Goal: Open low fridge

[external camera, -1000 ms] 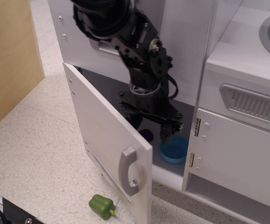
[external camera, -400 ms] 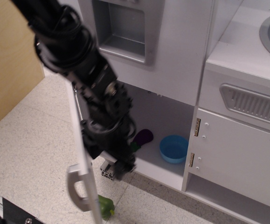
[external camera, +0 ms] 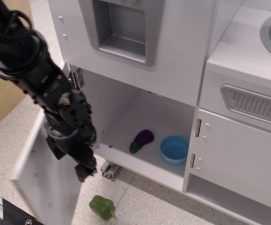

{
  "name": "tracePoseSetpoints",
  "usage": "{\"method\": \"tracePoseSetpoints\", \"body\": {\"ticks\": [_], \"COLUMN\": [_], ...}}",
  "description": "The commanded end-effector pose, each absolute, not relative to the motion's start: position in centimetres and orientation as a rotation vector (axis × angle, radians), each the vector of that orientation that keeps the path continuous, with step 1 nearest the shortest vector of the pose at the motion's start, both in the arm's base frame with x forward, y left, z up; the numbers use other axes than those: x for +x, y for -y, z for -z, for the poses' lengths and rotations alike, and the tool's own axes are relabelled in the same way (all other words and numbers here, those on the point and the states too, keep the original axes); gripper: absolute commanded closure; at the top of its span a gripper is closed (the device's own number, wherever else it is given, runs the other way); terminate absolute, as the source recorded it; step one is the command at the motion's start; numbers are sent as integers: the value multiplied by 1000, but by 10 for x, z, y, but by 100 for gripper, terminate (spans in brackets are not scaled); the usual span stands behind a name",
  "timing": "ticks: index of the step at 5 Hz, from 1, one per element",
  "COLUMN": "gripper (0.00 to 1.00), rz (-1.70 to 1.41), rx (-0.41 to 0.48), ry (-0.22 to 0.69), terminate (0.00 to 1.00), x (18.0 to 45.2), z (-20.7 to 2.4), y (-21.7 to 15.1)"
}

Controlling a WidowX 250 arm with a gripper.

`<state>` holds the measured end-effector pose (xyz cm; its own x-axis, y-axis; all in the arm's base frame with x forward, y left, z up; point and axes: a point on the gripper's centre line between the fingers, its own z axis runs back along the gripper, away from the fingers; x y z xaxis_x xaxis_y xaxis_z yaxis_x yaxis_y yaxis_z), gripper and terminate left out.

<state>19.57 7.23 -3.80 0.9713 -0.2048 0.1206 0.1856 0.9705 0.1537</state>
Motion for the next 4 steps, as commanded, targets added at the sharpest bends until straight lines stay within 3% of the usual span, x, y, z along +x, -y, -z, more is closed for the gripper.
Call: {"method": "tracePoseSetpoints", "body": {"ticks": [1, 3, 4], "gripper": [0, 0, 0], "rz": [195, 195, 195], "rx": [197, 197, 197], "ry": [177, 177, 177], "terminate": [0, 0, 100], "x": [199, 199, 199], "z": [25, 25, 25], "y": [-96, -96, -96]}}
